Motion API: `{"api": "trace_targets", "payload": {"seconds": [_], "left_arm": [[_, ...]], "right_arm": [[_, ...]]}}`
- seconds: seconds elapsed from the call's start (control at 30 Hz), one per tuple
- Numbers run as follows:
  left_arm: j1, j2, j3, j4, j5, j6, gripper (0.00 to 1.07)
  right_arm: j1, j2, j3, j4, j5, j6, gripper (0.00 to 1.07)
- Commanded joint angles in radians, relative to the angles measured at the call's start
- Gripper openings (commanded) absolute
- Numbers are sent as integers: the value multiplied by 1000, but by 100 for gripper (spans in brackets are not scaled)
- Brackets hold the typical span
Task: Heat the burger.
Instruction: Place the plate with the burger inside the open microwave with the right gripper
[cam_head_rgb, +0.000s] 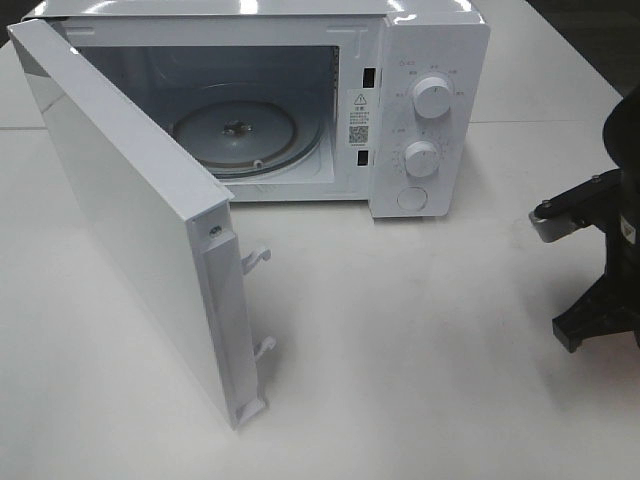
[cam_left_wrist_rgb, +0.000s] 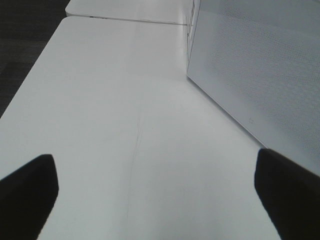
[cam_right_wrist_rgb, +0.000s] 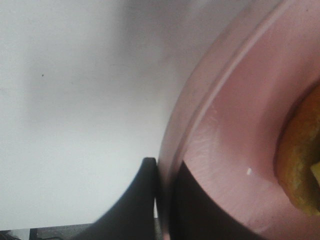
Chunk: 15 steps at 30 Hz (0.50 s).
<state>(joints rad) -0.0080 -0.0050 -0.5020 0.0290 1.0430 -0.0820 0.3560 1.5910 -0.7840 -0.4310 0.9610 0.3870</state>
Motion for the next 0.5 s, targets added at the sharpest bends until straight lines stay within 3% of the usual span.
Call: {"api": "trace_targets", "payload": {"seconds": [0.03,0.5], "left_arm": [[1,-22,2,3,-8,-1,100],[1,-22,2,3,-8,-1,100]], "right_arm": [[34,-9,4,-51,68,3,0],[151,-122,17,-112,124,24,0]]}}
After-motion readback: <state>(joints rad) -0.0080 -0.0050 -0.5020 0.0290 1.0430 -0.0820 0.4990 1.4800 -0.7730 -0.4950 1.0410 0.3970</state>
